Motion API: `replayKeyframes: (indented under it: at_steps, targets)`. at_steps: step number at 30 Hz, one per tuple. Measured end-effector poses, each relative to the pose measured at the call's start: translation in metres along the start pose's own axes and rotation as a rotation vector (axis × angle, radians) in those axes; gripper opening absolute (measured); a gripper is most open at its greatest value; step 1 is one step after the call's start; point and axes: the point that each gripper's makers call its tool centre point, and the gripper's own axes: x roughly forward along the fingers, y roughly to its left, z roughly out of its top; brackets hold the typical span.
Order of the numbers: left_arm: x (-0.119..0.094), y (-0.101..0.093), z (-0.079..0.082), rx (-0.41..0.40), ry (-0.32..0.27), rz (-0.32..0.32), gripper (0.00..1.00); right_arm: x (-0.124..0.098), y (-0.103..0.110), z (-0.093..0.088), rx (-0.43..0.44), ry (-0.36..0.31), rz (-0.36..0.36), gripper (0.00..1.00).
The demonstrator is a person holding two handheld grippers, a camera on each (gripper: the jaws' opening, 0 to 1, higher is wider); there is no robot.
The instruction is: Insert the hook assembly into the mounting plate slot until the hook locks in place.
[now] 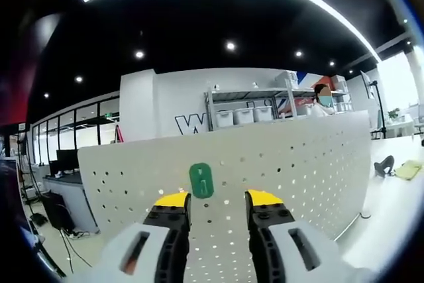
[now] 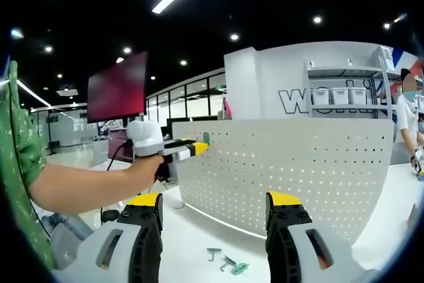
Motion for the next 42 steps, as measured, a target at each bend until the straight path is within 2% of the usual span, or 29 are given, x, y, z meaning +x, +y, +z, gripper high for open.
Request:
replayKeyframes:
  at_steps: [11,25,32,42]
  targets:
    - [-0.017,-0.011,-0.007,-0.030,0.022,-0.039,0.42,-0.002,0.003,0.001,-0.003,-0.003,0.001,0.64]
    - [-0.037,-0.025,-0.001,-0.037,0.018,-0.080,0.46,-0.002,0.008,0.000,-0.003,-0.005,0.008,0.64]
    - [-0.051,-0.036,-0.011,-0.035,0.041,-0.107,0.46,-0.002,0.011,-0.001,0.000,-0.004,0.013,0.64]
    - [-0.070,-0.038,-0.027,-0.048,0.077,-0.119,0.45,-0.005,0.017,-0.002,-0.001,-0.002,0.018,0.64]
